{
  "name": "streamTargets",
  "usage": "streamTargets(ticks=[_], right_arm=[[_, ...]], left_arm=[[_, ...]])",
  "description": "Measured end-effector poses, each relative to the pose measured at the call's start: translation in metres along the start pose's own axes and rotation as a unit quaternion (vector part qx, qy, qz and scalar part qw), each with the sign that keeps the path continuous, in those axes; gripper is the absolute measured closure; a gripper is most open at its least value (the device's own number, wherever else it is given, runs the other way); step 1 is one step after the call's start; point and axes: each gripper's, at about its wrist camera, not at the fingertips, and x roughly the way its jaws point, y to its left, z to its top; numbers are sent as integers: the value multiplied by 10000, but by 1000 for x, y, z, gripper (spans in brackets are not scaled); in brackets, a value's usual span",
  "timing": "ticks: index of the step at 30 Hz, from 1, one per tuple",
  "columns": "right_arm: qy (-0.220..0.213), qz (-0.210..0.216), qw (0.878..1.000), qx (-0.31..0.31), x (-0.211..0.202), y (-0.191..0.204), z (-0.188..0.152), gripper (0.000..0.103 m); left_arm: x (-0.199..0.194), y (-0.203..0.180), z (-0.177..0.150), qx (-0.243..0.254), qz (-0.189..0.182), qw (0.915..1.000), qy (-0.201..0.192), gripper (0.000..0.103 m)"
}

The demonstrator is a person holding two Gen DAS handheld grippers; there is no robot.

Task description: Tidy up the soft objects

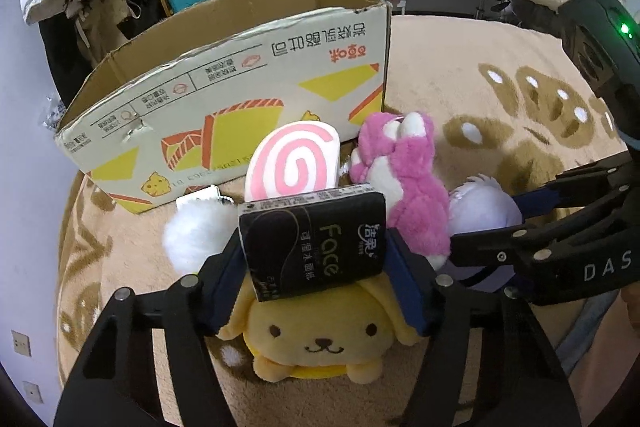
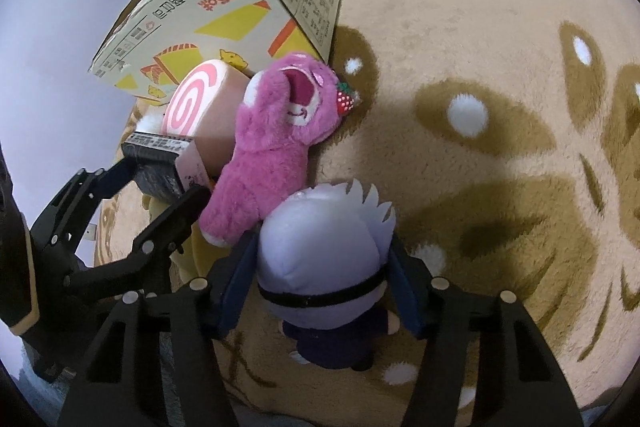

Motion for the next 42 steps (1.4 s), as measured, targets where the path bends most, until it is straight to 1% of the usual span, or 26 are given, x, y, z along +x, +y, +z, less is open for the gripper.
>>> streamTargets(ticks=[4,8,11,14,16,18,21,24,27,32,36,37,40,42], right_arm=[[-69,-24,10000,-14,-1,3,1,40],[-355,-153,9992,-60,-12,8,1,41],[-580,-186,9981,-34,-20,9,2,41],[-707,-231,9972,-5,-24,10,3,41],[-731,-338,9967,-13,-25,12,2,41],[-782,-543,9954,-54,-28,14,2,41],[-957,-731,9926,-129,-36,20,1,41],[-1152,-753,9903,-193,-50,20,-3,41],[-1396,-681,9875,-278,-62,22,-7,41],[-1958,-606,9776,-477,-88,28,-16,41],[-2464,-432,9659,-664,-106,38,-17,41],[-2604,-374,9619,-748,-110,44,-18,41],[-2967,-428,9479,-1080,-119,62,-17,41],[-3131,-416,9404,-1261,-121,73,-15,41]], left_arm=[[-7,6,0,-133,14,9999,-49,39],[-21,13,0,-324,34,9993,-186,39],[-30,15,-2,-349,136,9988,-301,39],[-39,17,-6,-388,158,9984,-371,39],[-44,18,-8,-388,235,9981,-408,39],[-50,19,-11,-399,309,9977,-455,39],[-60,21,-15,-477,400,9966,-534,39],[-70,26,-17,-586,479,9951,-634,39],[-80,31,-20,-705,555,9932,-742,39],[-96,36,-22,-807,724,9892,-982,39],[-110,44,-22,-925,865,9845,-1212,39],[-113,46,-21,-949,912,9832,-1267,39],[-121,54,-19,-1039,999,9794,-1416,39],[-127,61,-17,-1139,1009,9763,-1541,39]])
